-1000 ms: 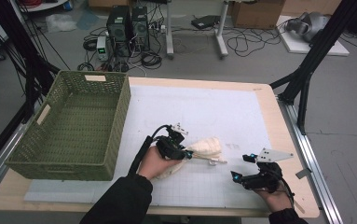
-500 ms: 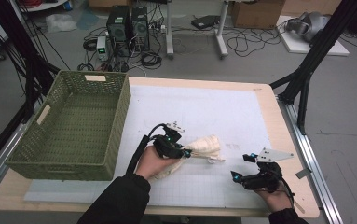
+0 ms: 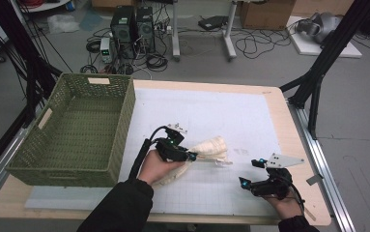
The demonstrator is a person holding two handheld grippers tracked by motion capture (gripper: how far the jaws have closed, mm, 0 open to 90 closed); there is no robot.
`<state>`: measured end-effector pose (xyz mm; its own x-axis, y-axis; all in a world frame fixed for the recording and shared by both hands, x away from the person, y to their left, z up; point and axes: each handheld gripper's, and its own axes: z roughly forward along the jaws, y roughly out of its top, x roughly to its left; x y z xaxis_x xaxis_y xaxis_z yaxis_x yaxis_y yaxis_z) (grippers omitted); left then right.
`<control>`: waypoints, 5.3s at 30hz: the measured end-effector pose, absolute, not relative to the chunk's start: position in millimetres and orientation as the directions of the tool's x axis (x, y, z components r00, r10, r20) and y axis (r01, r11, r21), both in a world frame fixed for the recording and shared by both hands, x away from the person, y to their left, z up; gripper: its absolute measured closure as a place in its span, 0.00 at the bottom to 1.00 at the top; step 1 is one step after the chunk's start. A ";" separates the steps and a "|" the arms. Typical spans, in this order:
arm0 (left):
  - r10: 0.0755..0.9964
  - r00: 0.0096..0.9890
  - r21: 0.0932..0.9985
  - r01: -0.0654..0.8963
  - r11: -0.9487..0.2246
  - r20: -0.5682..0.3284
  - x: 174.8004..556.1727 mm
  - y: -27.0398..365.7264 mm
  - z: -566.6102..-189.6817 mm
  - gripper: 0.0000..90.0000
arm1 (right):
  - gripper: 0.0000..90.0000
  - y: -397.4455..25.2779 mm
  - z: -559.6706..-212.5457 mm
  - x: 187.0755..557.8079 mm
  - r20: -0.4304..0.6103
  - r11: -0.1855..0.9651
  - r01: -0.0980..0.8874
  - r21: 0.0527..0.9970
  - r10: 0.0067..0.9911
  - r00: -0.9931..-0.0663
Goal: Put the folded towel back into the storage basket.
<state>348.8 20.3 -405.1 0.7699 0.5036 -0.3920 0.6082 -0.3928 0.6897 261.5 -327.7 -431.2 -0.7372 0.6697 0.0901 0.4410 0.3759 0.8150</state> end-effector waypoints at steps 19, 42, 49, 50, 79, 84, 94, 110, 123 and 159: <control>0.523 0.689 0.722 0.667 -0.185 -0.503 352.2 47.9 -384.8 0.87 | 0.15 -328.8 -432.2 263.0 0.091 0.372 0.437 0.819 0.668 -0.738; 0.633 0.618 0.759 0.647 -0.071 -0.466 348.3 89.8 -339.6 0.88 | 0.15 -326.7 -434.8 265.8 0.093 0.380 0.441 0.813 0.662 -0.743; 0.657 0.590 0.750 0.660 -0.056 -0.470 347.5 101.5 -327.4 0.88 | 0.15 -325.9 -435.2 266.3 0.098 0.381 0.444 0.811 0.660 -0.745; 0.654 0.586 0.746 0.664 -0.049 -0.478 348.2 104.3 -325.9 0.88 | 0.15 -325.8 -435.4 266.6 0.097 0.382 0.443 0.811 0.659 -0.746; 0.655 0.449 0.636 0.769 0.064 -0.608 363.7 165.7 -297.8 0.88 | 0.15 -319.0 -437.3 272.0 0.092 0.400 0.436 0.806 0.644 -0.760; 0.662 0.435 0.629 0.774 0.071 -0.610 367.4 176.0 -296.9 0.88 | 0.15 -317.3 -437.8 272.9 0.095 0.403 0.438 0.803 0.640 -0.762; 0.688 0.399 0.621 0.778 0.097 -0.606 372.8 191.1 -303.0 0.88 | 0.15 -316.3 -438.7 274.4 0.090 0.410 0.437 0.801 0.639 -0.764; 0.722 0.314 0.611 0.769 0.187 -0.616 375.7 241.4 -301.7 0.87 | 0.15 -314.4 -440.0 275.7 0.092 0.416 0.439 0.796 0.634 -0.768; 0.749 0.259 0.603 0.765 0.227 -0.610 368.3 287.9 -306.1 0.88 | 0.15 -312.9 -441.7 276.6 0.091 0.424 0.443 0.790 0.634 -0.768; 0.920 0.038 0.556 0.807 0.202 -0.389 377.9 319.2 -369.0 0.86 | 0.15 -312.2 -445.5 278.3 0.086 0.439 0.450 0.777 0.635 -0.768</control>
<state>377.9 319.2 -369.0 0.0380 0.9204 -0.3891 0.8066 0.2016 0.5557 278.3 -312.2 -445.5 -0.7676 0.6352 0.0859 0.4504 0.4392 0.7773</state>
